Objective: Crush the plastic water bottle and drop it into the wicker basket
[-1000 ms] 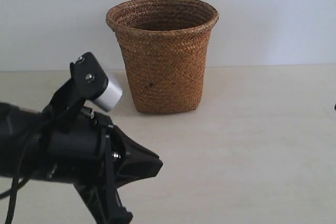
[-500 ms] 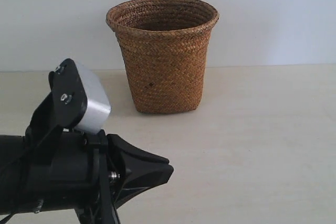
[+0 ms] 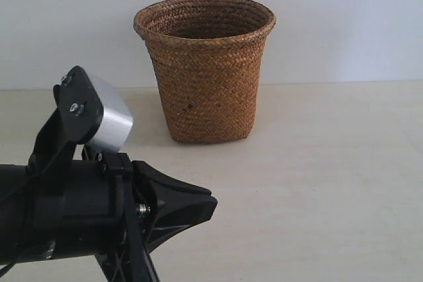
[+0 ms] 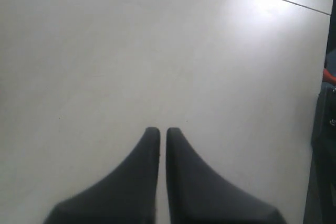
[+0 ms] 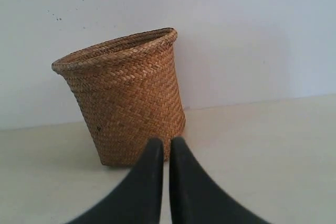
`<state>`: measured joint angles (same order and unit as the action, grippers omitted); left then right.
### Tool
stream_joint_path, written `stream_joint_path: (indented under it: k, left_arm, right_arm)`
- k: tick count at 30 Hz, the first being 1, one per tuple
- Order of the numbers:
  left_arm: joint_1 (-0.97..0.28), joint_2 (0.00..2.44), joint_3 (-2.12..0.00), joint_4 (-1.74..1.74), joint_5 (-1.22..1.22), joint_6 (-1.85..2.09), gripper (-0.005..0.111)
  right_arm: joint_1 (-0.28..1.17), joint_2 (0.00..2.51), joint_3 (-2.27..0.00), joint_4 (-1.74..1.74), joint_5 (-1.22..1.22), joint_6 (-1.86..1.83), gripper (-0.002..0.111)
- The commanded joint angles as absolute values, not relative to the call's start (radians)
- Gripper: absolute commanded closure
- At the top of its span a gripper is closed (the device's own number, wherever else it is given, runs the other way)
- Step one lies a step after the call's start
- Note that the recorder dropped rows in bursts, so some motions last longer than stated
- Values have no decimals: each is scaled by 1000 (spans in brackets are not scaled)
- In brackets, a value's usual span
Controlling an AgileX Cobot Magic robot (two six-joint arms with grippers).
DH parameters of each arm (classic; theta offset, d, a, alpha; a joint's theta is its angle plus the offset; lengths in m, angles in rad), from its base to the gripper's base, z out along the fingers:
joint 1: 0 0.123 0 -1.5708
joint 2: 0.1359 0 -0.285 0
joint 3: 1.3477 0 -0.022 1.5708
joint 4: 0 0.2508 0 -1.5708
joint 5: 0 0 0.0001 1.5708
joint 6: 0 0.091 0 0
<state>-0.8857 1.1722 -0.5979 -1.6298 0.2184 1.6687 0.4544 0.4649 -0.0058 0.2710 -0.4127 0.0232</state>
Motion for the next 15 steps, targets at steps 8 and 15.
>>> stream_joint_path:
  k: [8,15]
  left_arm:
    - [-893,1167,-595,-1641,218,1676,103]
    - [-752,1019,-592,-1744,192,1676,103]
  right_arm:
    - [451,464,0,263,-436,21,107]
    - [451,464,0,267,-436,21,107]
